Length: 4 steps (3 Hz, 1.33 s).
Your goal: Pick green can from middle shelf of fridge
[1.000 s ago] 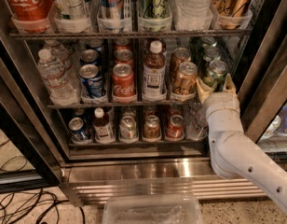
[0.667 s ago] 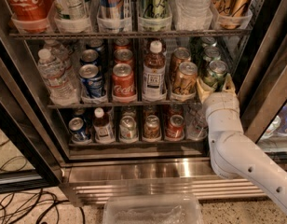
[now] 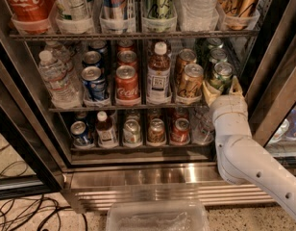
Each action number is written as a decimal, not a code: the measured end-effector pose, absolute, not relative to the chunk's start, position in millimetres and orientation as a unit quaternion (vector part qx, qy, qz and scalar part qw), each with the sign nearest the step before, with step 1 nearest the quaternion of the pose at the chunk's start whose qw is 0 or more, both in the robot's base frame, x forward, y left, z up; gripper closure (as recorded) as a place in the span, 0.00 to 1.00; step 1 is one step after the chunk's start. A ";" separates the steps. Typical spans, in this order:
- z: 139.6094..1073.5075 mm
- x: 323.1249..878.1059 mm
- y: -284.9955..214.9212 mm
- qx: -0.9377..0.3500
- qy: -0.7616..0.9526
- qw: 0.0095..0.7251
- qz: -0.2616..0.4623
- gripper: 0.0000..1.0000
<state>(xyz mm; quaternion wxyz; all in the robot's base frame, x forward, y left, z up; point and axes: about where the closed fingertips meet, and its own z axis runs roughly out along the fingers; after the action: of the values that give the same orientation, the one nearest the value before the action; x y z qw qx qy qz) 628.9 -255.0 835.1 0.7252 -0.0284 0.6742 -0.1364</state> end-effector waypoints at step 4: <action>901.8 582.1 -239.4 -0.028 0.659 0.747 -0.080 1.00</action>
Offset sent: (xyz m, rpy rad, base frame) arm -0.0206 0.0217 0.0464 0.1141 -0.0392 0.0891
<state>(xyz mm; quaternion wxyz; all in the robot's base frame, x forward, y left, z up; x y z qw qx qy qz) 582.1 -239.4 901.8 0.7475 -0.0275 0.6588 -0.0805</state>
